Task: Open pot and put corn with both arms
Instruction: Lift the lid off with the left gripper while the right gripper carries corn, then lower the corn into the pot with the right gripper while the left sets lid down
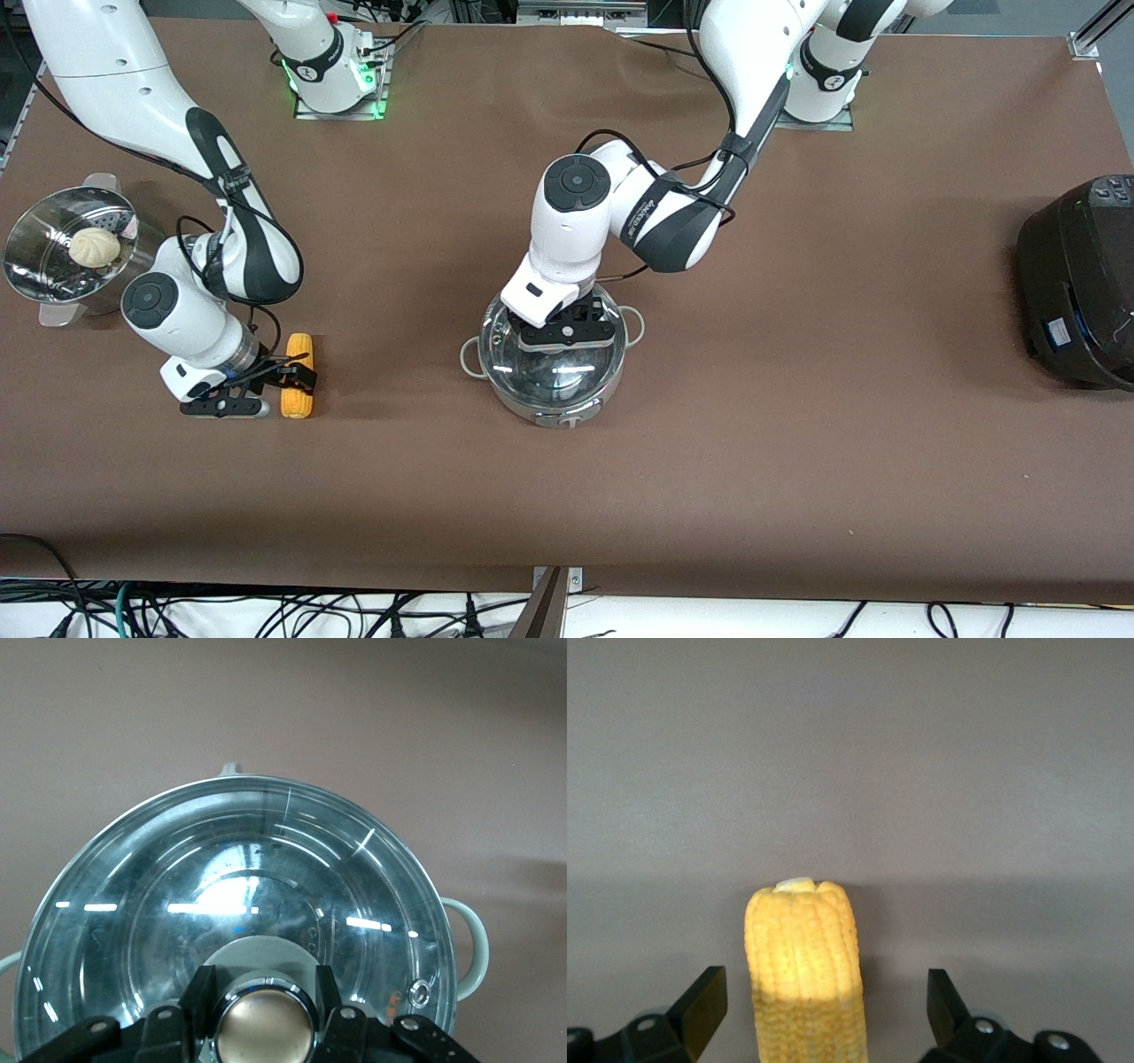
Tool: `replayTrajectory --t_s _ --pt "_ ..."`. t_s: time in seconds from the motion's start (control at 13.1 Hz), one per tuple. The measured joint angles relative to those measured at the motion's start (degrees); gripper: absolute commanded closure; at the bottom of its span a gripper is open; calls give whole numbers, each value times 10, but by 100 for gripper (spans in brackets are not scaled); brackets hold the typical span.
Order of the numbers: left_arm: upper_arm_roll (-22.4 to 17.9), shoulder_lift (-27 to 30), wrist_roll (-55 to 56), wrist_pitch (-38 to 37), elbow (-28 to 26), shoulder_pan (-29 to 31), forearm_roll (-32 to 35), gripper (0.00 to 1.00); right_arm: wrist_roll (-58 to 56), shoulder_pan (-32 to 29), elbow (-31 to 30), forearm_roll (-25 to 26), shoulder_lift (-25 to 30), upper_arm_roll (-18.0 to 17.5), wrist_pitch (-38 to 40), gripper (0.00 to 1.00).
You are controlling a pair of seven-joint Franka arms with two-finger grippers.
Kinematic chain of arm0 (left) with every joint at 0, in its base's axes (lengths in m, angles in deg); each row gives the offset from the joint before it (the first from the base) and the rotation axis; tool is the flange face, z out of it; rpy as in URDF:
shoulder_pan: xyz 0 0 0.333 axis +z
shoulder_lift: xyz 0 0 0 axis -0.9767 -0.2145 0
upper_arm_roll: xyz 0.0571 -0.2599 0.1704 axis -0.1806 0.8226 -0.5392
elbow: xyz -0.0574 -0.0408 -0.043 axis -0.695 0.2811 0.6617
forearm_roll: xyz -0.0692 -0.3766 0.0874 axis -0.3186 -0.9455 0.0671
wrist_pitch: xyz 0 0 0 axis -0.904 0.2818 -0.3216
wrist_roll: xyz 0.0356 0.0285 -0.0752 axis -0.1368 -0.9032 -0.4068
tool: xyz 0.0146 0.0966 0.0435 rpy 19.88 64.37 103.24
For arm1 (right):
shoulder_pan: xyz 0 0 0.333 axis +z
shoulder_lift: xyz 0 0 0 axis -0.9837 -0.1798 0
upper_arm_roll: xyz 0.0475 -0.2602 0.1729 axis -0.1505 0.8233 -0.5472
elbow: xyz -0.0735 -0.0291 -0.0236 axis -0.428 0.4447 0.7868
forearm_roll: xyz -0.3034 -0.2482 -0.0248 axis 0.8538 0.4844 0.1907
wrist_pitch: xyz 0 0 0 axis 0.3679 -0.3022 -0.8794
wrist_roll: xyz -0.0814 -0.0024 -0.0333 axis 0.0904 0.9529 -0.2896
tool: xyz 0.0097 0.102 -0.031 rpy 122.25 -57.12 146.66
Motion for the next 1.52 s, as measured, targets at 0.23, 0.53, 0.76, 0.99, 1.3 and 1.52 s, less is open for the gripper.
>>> replayTrajectory --t_s 0.23,0.53,0.76,0.99,1.3,1.52 --pt "0 11 0 -50 19 1 0 75 0 0 -23 0 -7 0 -54 100" --pt "-7 88 -60 -171 27 39 0 75 0 0 -21 0 22 -3 -2 100" --pt "-10 117 -194 -266 6 100 6 74 12 0 10 -10 105 -33 156 100" --pt "-10 121 -304 -284 -62 145 59 74 154 3 79 -35 162 -120 301 100" --pt "-9 122 -424 -238 -153 220 69 68 389 95 143 -17 146 -175 313 100" --pt "15 123 -506 -160 -227 306 47 53 525 183 179 47 71 -175 255 100"
